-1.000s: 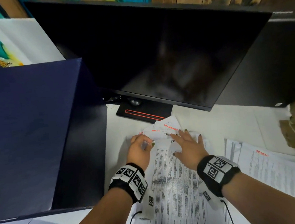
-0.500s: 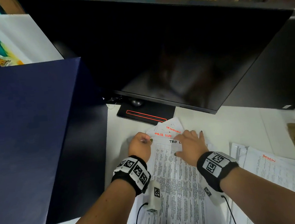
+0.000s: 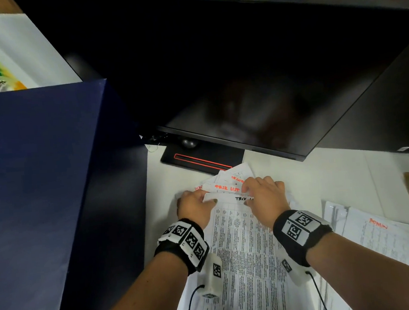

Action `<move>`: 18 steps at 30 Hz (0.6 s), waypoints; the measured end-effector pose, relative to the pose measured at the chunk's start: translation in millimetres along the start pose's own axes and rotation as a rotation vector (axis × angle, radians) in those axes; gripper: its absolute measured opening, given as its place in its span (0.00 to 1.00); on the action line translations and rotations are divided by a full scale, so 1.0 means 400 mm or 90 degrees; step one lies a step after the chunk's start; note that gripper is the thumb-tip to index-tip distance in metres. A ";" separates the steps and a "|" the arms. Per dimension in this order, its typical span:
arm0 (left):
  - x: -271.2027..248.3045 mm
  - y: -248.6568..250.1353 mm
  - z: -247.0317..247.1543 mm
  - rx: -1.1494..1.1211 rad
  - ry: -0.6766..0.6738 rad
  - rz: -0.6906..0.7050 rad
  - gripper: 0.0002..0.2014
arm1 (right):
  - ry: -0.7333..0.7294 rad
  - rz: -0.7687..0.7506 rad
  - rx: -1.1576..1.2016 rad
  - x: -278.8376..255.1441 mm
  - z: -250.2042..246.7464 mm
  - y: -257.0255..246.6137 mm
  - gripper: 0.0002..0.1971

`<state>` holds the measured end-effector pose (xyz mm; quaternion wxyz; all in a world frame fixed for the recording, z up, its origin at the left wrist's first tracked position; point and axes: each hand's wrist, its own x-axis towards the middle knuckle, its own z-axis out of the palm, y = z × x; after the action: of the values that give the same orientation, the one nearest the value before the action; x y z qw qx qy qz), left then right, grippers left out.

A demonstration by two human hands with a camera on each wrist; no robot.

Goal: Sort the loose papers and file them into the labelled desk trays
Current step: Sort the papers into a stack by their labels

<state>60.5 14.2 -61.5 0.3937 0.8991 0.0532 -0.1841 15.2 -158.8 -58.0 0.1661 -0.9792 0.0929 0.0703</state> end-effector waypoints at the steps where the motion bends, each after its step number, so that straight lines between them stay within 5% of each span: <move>1: 0.002 -0.006 0.002 0.008 0.032 0.004 0.10 | 0.002 0.003 0.009 0.006 -0.002 -0.004 0.15; 4: 0.012 -0.012 0.007 -0.064 0.079 0.025 0.04 | 0.001 -0.006 -0.006 0.019 -0.013 -0.011 0.22; 12: 0.030 0.006 0.006 -0.208 -0.003 0.024 0.04 | -0.081 -0.020 -0.030 0.010 -0.025 -0.015 0.26; 18: -0.011 -0.020 0.014 -0.353 -0.030 0.056 0.24 | -0.037 -0.059 0.050 -0.023 -0.016 -0.017 0.15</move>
<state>52.8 15.8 -68.9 0.6335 0.7538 0.0534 -0.1663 8.4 -153.1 -48.2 0.2105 -0.9726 0.0453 0.0874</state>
